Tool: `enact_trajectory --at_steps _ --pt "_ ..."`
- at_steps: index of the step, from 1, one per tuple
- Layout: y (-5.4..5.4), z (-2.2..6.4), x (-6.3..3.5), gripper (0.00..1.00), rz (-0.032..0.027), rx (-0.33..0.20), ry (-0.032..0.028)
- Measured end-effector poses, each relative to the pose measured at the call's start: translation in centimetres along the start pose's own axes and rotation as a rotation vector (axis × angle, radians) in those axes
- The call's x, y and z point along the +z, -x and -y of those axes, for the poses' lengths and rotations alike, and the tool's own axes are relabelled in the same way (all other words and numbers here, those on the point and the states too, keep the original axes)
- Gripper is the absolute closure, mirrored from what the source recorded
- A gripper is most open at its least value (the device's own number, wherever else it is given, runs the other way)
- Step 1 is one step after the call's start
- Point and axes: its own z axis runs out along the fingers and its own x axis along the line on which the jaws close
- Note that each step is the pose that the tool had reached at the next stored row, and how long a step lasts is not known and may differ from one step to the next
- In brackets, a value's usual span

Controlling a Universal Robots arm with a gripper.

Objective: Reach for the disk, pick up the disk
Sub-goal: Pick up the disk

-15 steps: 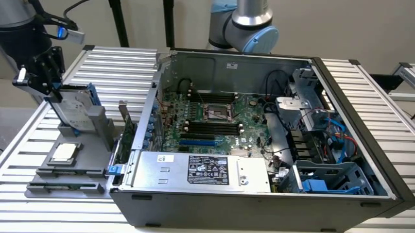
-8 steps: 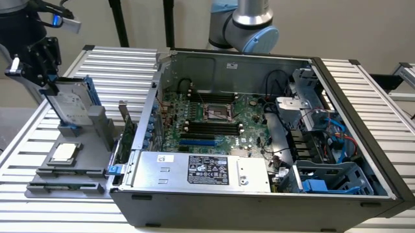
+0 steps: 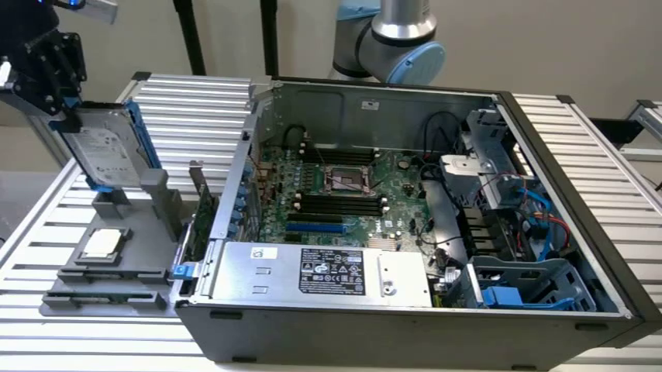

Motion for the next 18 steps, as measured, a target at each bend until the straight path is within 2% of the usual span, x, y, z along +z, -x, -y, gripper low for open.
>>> enact_trajectory --at_steps 6,10,18 --pt "0.0 0.13 -2.72 0.67 -0.0001 0.0 0.0" --pt "0.0 0.95 -4.55 0.67 0.0013 -0.001 0.0002" --pt "0.0 4.05 -7.79 0.67 0.0208 -0.006 0.0002"
